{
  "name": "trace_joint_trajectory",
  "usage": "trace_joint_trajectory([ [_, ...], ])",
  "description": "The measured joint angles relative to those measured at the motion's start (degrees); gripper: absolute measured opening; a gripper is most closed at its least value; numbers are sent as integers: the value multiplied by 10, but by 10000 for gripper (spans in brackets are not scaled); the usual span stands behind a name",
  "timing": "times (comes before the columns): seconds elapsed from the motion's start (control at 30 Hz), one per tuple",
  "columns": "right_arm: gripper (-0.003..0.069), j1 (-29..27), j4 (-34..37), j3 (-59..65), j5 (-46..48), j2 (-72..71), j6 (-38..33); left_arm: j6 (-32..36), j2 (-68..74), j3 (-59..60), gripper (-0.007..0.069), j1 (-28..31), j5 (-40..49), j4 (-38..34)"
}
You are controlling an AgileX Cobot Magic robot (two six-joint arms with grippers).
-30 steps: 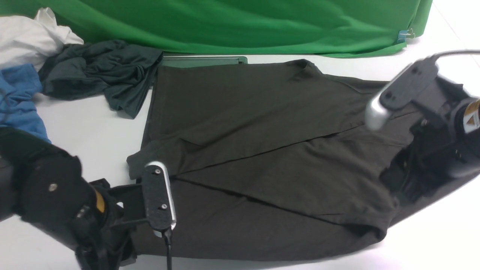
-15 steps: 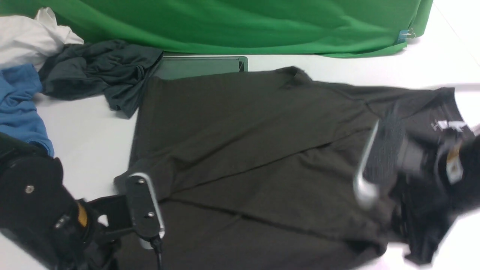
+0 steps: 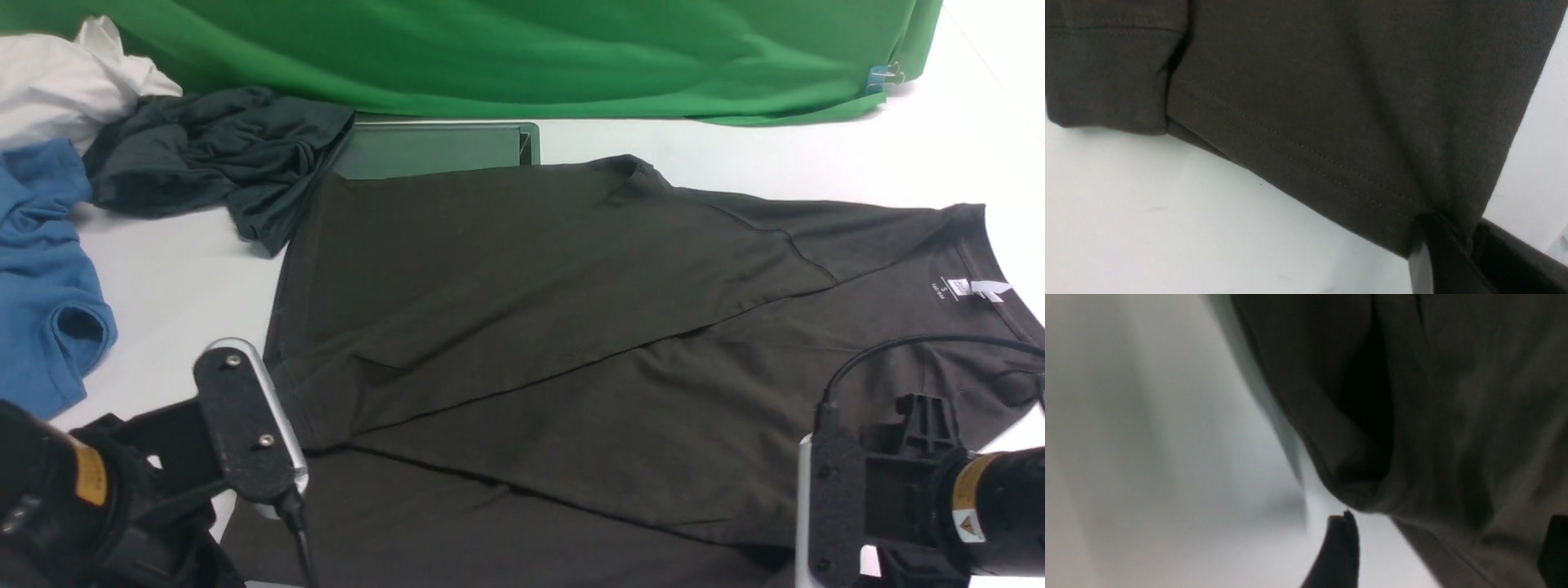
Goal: Fold a long-sleeved shirt on a white desktop.
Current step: 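Grasp the near edge of the shirt at its hem and shoulder corners, then fold the black garment in half by bringing its near edge over to the far edge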
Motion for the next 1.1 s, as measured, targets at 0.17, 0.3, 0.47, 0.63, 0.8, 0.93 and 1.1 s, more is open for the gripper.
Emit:
trace_joint_trajectory([
  [0.17,587,-30,-10,-1,-27,51,-12,-1,-17,0,38,0,2,-3],
  [0.3,575,-45,-12,-7,-91,81,-23,-2,-22,0,38,0,6,-5],
  [0.47,414,-44,-14,-11,-113,100,-32,-12,-22,0,38,0,10,-5],
  [0.63,111,-21,-9,-10,-70,92,1,-15,-22,0,38,0,24,-6],
  [0.8,36,15,-6,-4,29,45,89,-64,-22,0,38,0,17,-1],
  [0.93,36,19,-7,-32,64,8,134,-125,-22,-4,38,0,-9,37],
  [1.1,36,12,-11,-116,62,32,143,-166,-9,-39,38,5,-47,82],
])
